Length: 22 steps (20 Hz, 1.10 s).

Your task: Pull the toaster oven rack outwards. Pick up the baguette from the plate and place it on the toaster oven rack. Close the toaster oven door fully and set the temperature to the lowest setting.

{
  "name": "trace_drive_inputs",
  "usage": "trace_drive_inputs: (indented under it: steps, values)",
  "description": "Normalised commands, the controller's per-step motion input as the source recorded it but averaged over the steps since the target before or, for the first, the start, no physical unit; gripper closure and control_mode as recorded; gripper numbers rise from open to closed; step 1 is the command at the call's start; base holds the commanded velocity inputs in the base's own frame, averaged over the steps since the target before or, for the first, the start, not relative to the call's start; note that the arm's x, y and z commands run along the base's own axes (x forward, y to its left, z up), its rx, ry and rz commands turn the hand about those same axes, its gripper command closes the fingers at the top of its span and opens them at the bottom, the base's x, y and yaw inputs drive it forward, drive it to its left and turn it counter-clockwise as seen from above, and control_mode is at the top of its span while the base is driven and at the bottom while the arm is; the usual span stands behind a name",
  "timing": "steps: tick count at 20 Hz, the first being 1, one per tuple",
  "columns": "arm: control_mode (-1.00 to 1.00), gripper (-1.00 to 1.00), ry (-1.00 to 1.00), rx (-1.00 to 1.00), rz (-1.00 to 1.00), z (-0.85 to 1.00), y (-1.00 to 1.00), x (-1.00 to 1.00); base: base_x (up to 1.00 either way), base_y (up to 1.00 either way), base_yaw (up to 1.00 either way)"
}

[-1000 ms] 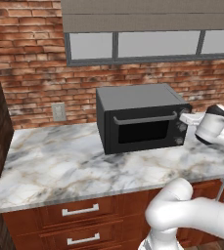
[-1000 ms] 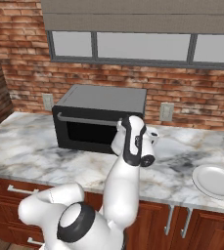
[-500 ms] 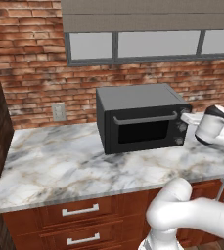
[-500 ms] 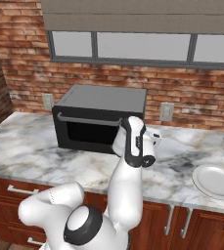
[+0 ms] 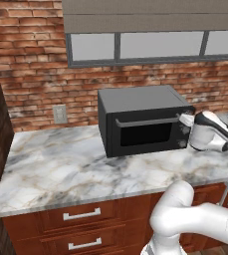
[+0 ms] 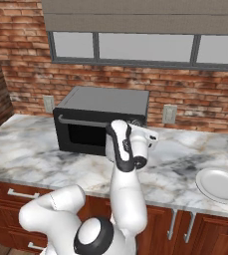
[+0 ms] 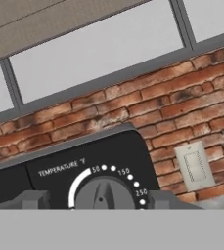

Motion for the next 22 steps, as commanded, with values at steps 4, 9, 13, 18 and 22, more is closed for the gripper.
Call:
trace_drive_inputs:
  steps: [4,9,13,18,22]
  values:
    - [-1.0,-1.0,0.01,0.0,-0.03,0.0,0.0,0.34,0.0,0.0,0.0]
    - [-1.0,1.0,0.05,0.0,-0.03,-0.01,0.09,0.4,0.0,0.0,0.0]
    - [-1.0,1.0,0.04,0.0,0.0,0.0,-0.05,0.29,0.0,0.0,0.0]
    - [-1.0,1.0,0.05,0.01,0.0,0.0,-0.12,0.07,0.0,0.0,0.0]
    - [-1.0,1.0,0.02,0.05,0.03,0.0,-0.08,0.05,0.0,0.0,0.0]
